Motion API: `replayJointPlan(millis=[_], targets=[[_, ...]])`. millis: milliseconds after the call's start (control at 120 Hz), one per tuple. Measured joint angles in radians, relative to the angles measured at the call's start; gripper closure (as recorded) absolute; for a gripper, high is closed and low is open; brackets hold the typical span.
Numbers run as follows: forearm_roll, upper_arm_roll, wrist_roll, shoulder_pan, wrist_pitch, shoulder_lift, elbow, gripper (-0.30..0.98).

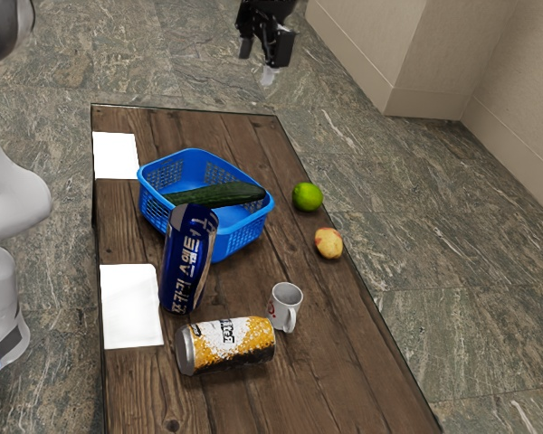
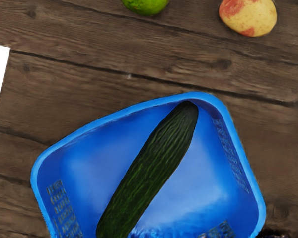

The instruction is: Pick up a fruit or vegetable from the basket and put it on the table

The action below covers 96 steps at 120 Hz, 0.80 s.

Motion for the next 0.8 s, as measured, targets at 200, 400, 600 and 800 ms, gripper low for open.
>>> replayJointPlan(millis=[200,400,600,800], targets=[[0.104,-0.091,0.108,0.001,-0.028,-0.224,-0.2,0.0],[0.17,0.136,0.245,-0.082,0.079,-0.24,-0.363,0.0],[0.189,0.057,0.411,-0.184,0.184,-0.235,-0.411,0.0],[0.191,-0.064,0.561,0.064,0.283,-0.328,-0.603,0.0]])
